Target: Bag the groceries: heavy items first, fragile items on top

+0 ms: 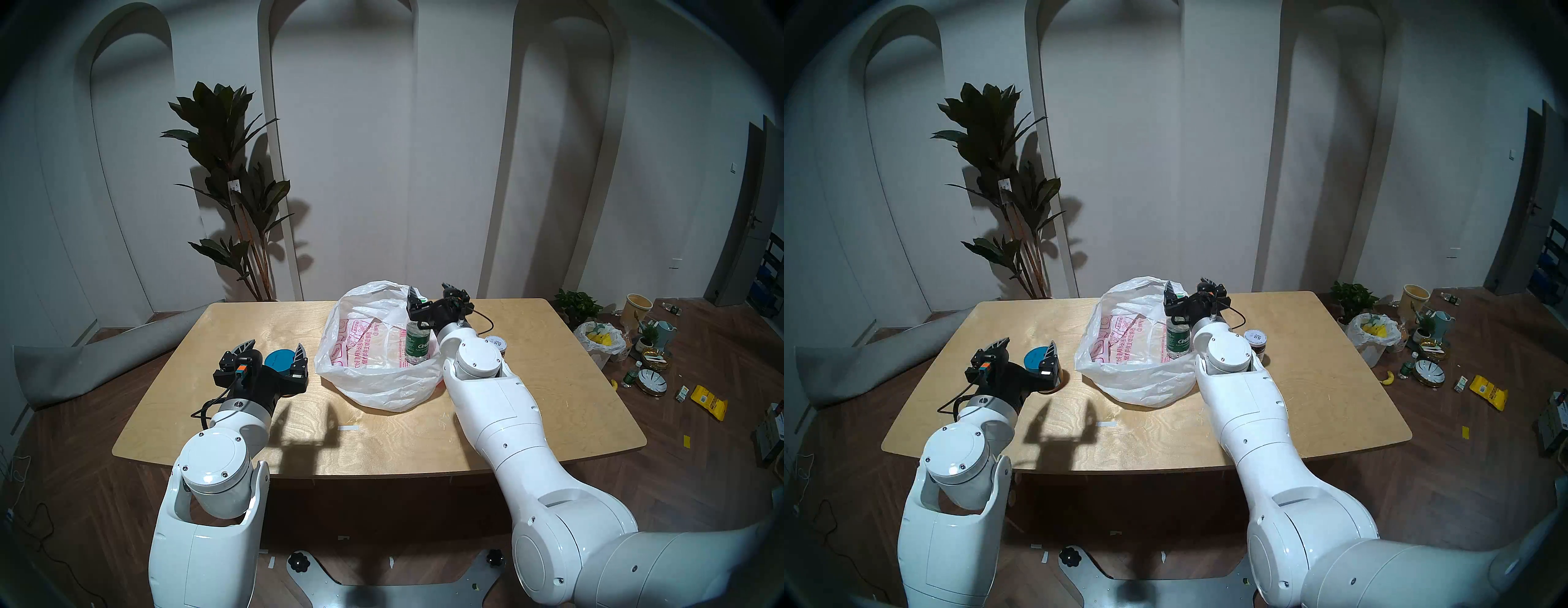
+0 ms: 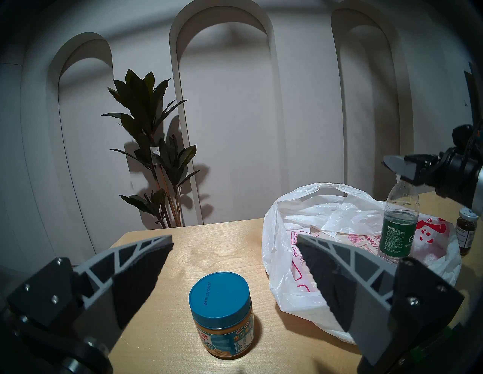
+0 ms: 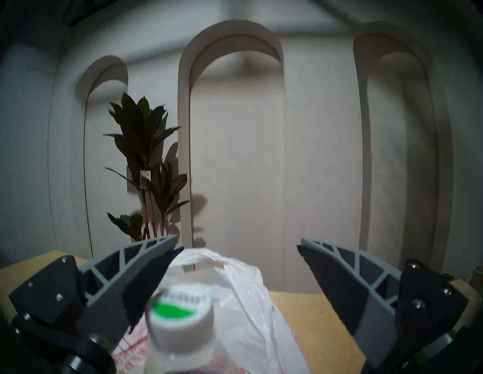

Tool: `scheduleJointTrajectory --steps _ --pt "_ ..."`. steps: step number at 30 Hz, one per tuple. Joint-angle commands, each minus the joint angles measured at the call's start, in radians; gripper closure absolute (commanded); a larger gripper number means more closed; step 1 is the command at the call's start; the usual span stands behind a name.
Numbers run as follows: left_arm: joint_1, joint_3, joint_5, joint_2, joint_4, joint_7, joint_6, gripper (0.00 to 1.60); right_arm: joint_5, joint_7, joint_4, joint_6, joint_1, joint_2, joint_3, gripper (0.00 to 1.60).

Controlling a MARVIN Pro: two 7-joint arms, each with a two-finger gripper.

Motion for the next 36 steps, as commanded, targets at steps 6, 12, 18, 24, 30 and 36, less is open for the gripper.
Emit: scheduleJointTrajectory --steps 6,12,18,24,30,36 --pt "-0.008 0.002 0.001 0.001 -0.018 0.000 -0.005 0.00 0.087 -0.003 -0.180 -0.002 0.132 -0.025 0.073 0.00" --pt "-0.022 0.006 0.017 0.019 0.027 -0.005 -0.012 0.00 0.119 -0.053 -0.179 0.017 0.201 0.049 0.192 0.00" --pt "-0.067 0.000 0.025 0.033 0.114 -0.010 -0.015 0.00 0.142 -0.092 -0.185 0.040 0.215 0.133 0.299 0.00" --pt "-0.149 -0.010 0.030 0.043 0.208 -0.010 -0.031 0.00 0.146 -0.095 -0.276 0.083 0.112 0.179 0.362 0.00" --pt "-0.172 -0.013 0.032 0.046 0.230 -0.012 -0.032 0.00 0.133 -0.068 -0.322 0.112 0.041 0.188 0.393 0.00" --pt "-0.188 -0.021 0.031 0.048 0.249 -0.015 -0.034 0.00 0.133 -0.041 -0.344 0.155 -0.040 0.208 0.446 0.00"
